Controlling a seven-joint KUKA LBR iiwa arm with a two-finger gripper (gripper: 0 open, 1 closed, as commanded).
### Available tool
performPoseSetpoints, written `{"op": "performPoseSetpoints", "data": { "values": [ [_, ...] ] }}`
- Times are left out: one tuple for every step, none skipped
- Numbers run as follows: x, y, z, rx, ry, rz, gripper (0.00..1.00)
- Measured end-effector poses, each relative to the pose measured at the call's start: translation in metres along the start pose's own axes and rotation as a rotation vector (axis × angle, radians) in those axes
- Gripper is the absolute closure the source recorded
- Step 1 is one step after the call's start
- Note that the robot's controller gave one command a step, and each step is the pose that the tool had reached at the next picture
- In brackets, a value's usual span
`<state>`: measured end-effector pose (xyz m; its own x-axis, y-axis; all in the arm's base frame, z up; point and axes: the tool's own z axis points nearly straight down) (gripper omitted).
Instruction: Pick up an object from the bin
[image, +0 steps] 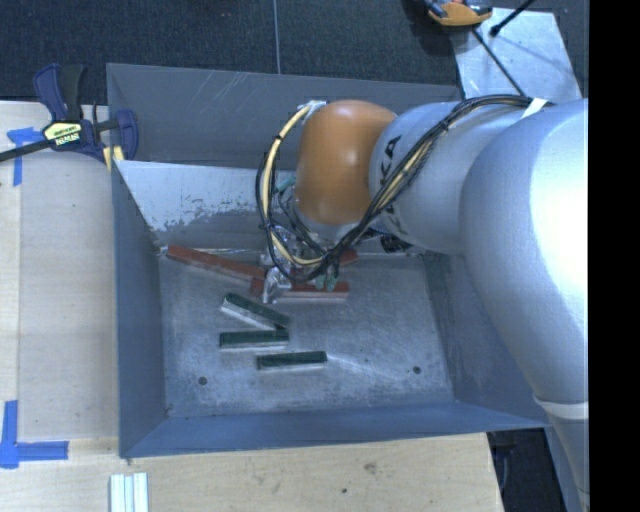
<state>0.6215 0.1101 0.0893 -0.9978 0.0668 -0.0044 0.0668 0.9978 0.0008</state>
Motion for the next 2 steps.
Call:
{"op": "performPoseSetpoints", "data": {
  "values": [
    [0.0,0.0,-0.014,0.001,0.005,0.0,1.0],
    [0.0,0.0,-0.026,0.0,0.003,0.0,1.0]
  ]
}}
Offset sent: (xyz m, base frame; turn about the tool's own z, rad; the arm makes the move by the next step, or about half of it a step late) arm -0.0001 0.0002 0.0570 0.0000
